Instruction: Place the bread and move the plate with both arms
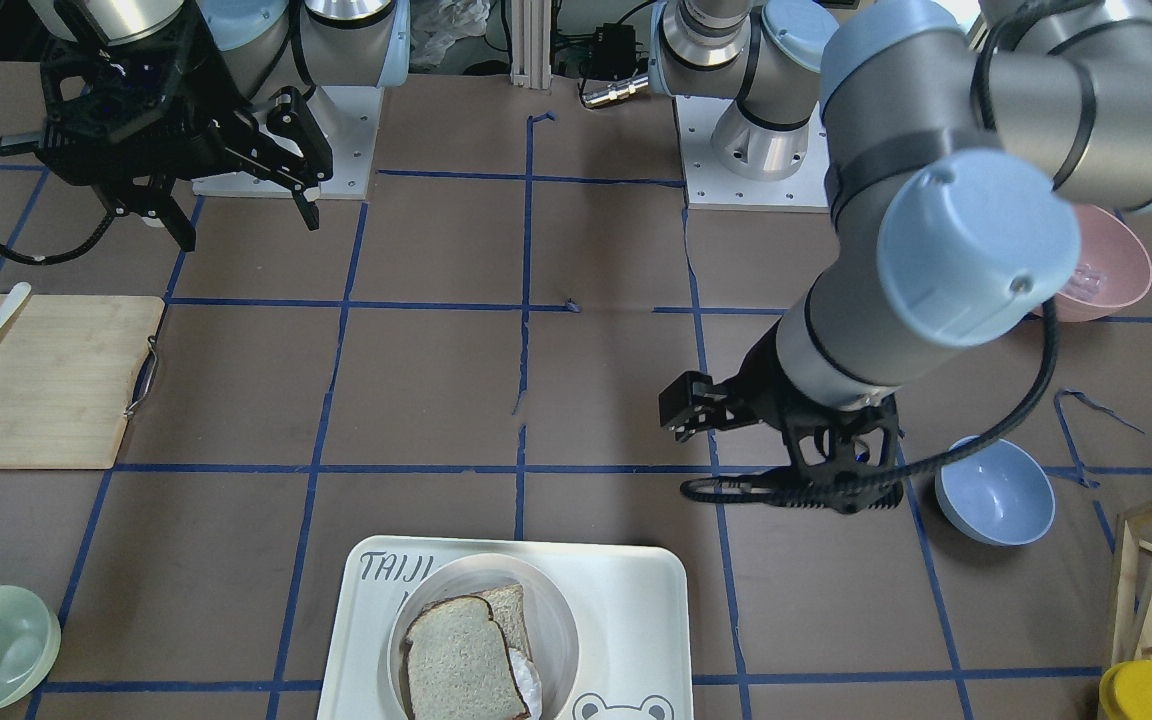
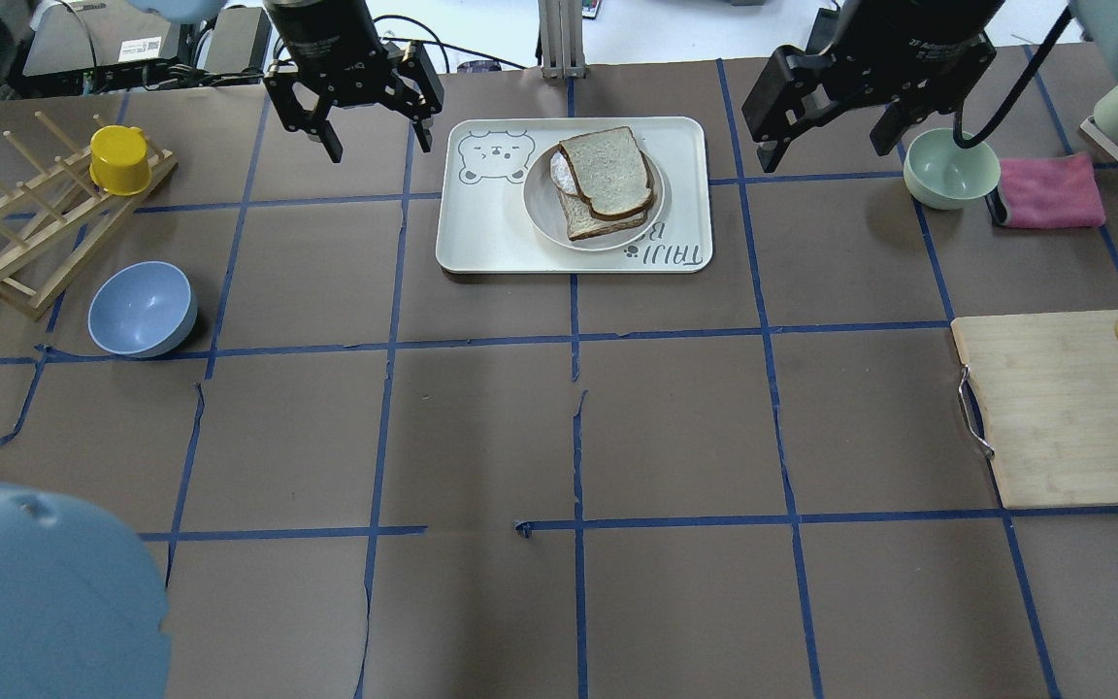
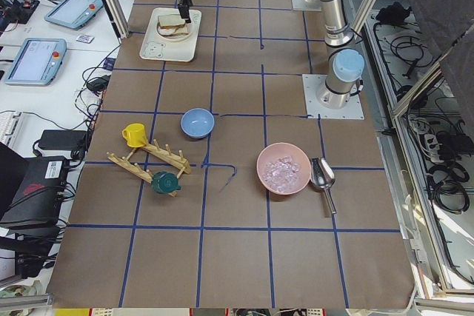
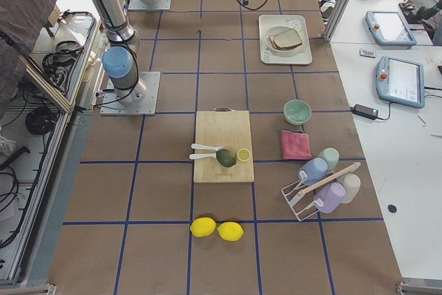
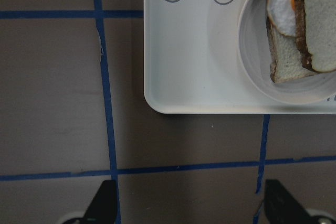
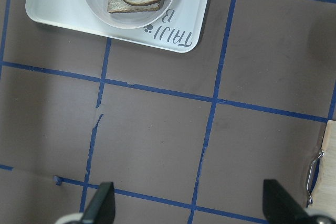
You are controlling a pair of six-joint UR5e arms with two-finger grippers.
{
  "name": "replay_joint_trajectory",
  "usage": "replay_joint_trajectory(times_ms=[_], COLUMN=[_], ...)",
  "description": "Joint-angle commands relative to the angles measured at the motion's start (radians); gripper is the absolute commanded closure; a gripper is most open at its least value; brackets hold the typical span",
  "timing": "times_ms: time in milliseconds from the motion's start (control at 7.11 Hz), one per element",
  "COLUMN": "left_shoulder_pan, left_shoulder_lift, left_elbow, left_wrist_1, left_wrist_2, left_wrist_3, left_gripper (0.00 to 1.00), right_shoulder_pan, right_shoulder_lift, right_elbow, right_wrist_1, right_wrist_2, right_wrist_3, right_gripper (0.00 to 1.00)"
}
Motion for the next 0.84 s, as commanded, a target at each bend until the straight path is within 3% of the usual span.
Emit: replay_joint_trajectory(times_ms=[0, 281, 562, 703], left_shoulder_pan=[0.025, 0.027, 0.030, 0.034], left_shoulder_lift=[0.138, 0.254, 0.342, 0.362], left_elbow=[-0.119, -0.270, -0.339, -0.350], left_wrist_1=[-0.033, 0.036, 0.038, 0.044], left_wrist_2=[0.011, 0.019, 0.020, 0.065], left_wrist_3=[-0.001, -0.007, -0.009, -0.003], left_gripper=[0.00, 0.00, 0.00, 0.00], right_shoulder_pan=[0.000, 0.000, 0.000, 0.000], right_shoulder_lift=[0.006, 0.006, 0.006, 0.006], right_elbow=[0.001, -0.001, -0.001, -0.001], right_wrist_1=[0.001, 0.000, 0.001, 0.001], right_wrist_2=[-0.002, -0.002, -0.002, 0.000], right_wrist_3=[-0.001, -0.001, -0.001, -0.001], right_gripper=[0.00, 0.00, 0.00, 0.00])
